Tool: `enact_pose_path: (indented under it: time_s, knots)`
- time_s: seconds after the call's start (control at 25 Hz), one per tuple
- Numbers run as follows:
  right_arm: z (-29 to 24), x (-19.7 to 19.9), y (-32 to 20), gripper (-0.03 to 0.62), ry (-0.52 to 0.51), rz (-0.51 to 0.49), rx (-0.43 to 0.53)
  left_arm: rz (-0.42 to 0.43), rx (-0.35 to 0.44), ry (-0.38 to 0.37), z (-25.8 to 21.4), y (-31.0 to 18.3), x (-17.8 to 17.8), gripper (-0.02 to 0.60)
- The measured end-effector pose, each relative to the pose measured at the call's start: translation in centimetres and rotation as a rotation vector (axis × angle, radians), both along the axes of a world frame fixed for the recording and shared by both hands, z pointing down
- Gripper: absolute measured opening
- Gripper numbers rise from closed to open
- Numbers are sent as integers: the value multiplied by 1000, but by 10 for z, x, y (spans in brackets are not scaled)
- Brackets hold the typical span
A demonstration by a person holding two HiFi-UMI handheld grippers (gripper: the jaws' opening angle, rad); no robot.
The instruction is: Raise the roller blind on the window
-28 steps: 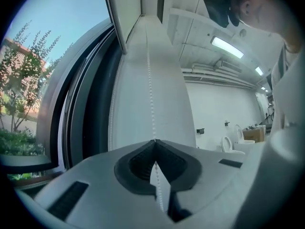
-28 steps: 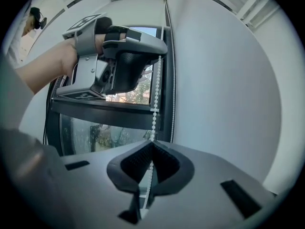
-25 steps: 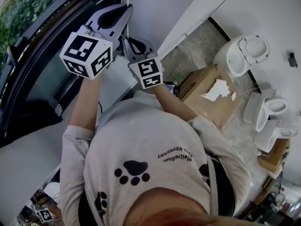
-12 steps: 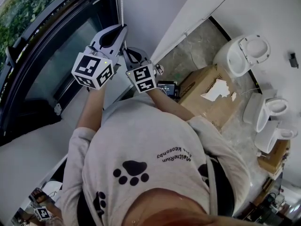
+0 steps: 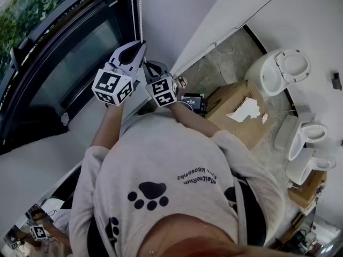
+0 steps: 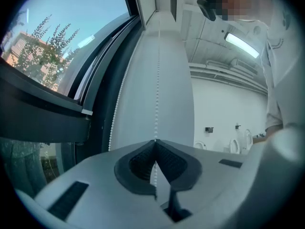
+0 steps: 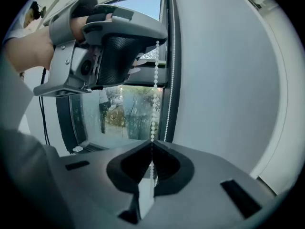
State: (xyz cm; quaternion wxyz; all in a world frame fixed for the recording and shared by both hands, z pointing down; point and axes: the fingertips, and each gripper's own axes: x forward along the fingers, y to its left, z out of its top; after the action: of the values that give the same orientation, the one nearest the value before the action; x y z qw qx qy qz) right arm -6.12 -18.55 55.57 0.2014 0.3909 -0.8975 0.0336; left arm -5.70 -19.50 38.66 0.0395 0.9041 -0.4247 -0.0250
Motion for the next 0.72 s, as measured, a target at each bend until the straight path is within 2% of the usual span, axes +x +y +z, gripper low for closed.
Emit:
enact_pose_path:
  time_s: [0.2,0.28,0.4,0.72]
  knots:
    - [1,-5,5,24,39,-83,-3,-22,3,0,-1,0,-2,9]
    - [-7,-6,7,125,5,-111,-27,-32,5,-1,0,0,-2,9]
    - [-47,-3,9,124,-85,-128,-30,-43,9,3,0,1,-2,9]
    - [-167,22,10,104,-221,-143,62,-67,36,28,-1,2,-5,9]
